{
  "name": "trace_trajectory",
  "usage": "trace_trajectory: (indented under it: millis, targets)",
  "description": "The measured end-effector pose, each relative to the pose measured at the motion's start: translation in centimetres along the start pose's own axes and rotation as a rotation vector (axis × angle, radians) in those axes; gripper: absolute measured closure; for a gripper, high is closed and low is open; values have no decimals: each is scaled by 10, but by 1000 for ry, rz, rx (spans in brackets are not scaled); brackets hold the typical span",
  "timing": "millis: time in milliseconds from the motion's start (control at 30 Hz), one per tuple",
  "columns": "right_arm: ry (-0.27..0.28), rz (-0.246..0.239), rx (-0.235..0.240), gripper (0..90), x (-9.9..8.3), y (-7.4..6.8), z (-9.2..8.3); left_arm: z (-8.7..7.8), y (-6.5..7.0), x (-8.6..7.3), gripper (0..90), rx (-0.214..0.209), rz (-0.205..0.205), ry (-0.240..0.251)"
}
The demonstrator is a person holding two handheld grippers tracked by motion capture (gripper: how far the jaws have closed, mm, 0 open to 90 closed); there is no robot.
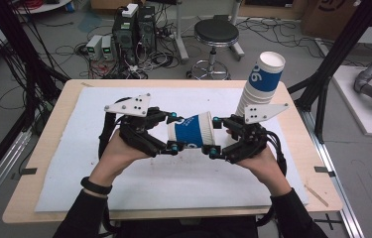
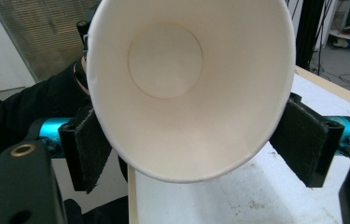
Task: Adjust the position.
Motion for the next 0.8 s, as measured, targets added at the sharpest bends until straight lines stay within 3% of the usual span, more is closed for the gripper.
trace_trajectory:
  millis: [133,300,467,567,800]
  targets:
    - [3,4,-2,235,-1,1,1,4,0,0,264,-22,-17,6]
    - [7,6,-15,259,-5,5,2,7,-1,-1,307,31,-8,-23]
    - [26,3,-35,263,-3,5,1,6,-1,-1,299,47,9,-45]
    - [36,-4,-40,264,-2,5,-1,3,-3,-1,265,65,-1,-41]
    - [32,-13,-36,267,-1,5,-5,2,-5,-6,202,34,-45,-68]
Point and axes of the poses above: each handheld gripper's, and its own axes: z roughly forward along the jaws, x roughly out of its top, y roughly to its right, the point moved 4 cm from there along z, roughly forward along the jaws, and after that the axes turned 11 degrees about z, right-handed, at the moved point
